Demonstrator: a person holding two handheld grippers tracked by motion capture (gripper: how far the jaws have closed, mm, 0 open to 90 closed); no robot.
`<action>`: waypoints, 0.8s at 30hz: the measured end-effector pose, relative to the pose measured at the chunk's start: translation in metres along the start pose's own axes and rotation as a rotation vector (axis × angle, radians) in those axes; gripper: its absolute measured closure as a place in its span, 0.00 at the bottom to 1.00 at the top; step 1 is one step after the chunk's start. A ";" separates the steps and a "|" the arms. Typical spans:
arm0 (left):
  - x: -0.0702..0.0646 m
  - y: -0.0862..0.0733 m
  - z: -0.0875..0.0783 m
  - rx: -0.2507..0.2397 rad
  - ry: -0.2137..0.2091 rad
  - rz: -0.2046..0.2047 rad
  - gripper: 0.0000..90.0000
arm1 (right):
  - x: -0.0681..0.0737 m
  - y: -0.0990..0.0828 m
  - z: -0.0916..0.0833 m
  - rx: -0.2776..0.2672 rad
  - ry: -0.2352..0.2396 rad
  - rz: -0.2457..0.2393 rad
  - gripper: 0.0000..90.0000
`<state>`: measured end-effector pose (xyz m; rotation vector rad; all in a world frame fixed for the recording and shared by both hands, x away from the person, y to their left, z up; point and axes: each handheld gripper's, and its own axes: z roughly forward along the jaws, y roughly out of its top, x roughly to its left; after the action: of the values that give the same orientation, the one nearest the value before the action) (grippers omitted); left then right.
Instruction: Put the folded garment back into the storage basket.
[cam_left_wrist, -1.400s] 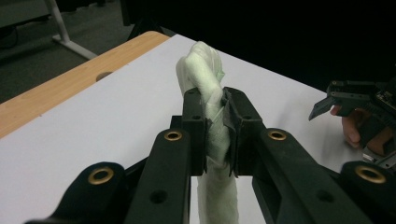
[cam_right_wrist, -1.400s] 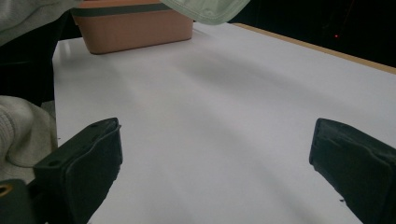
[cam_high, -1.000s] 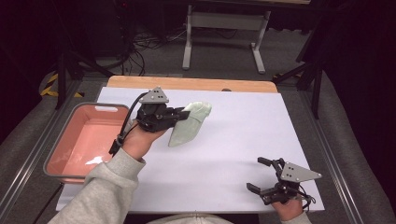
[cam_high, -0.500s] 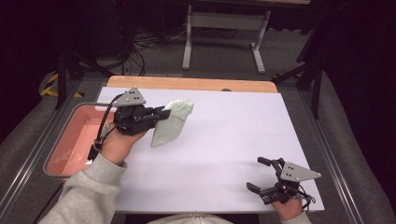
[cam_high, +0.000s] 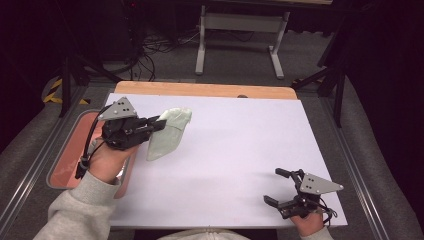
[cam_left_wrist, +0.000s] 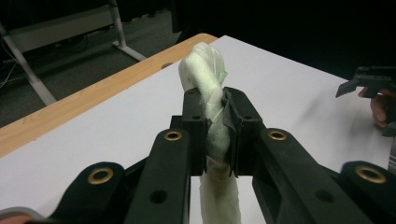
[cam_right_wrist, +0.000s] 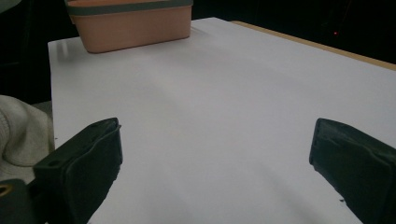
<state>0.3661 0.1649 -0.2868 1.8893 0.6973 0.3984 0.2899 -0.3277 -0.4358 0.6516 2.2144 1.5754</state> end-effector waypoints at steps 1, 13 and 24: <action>0.000 -0.001 -0.002 0.000 0.007 -0.004 0.89 | 0.000 0.000 0.000 0.000 0.000 0.000 0.03; 0.008 -0.012 -0.028 -0.010 0.047 -0.018 0.89 | 0.000 0.000 0.001 0.001 0.001 -0.002 0.03; 0.019 -0.024 -0.049 -0.014 0.087 -0.053 0.89 | 0.000 0.000 0.001 0.005 0.000 -0.001 0.03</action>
<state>0.3461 0.2191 -0.2889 1.8453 0.7986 0.4528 0.2902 -0.3267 -0.4363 0.6516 2.2187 1.5694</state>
